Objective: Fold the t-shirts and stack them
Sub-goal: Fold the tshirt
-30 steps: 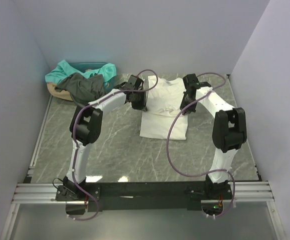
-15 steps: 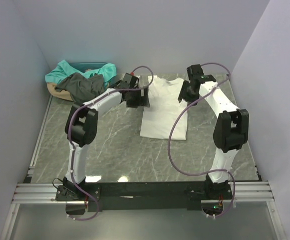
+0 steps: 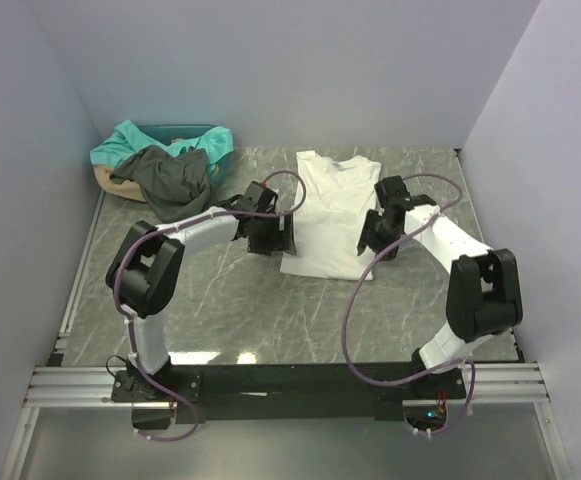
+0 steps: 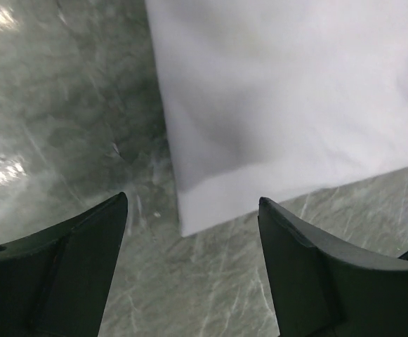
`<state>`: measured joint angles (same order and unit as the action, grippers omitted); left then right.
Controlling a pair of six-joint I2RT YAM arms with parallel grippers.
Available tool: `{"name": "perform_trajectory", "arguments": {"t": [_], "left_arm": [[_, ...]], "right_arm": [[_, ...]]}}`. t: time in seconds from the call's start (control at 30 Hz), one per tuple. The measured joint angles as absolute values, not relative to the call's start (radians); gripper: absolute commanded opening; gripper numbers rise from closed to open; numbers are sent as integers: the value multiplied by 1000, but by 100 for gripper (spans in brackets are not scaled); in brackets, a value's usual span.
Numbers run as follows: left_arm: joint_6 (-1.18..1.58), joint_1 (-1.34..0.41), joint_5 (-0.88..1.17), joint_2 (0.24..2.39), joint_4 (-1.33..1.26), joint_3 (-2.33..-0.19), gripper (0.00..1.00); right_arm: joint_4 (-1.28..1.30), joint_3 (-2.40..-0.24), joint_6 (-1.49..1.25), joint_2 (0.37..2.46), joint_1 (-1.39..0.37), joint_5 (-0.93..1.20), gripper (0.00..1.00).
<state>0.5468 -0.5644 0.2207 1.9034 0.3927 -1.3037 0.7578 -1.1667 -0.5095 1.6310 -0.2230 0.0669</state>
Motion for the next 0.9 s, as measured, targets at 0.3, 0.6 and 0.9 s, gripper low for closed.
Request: {"name": "perform_trajectory", "arguments": {"t": [0.3, 0.6, 0.9], "left_arm": [[582, -596, 210, 1858, 363, -1217, 81], [596, -596, 192, 1791, 359, -1163, 81], [619, -600, 185, 1766, 344, -1126, 80]], "right_arm": [[685, -1000, -542, 1559, -223, 91, 55], [610, -950, -550, 1583, -223, 100, 53], [585, -875, -561, 1584, -223, 99, 50]]}}
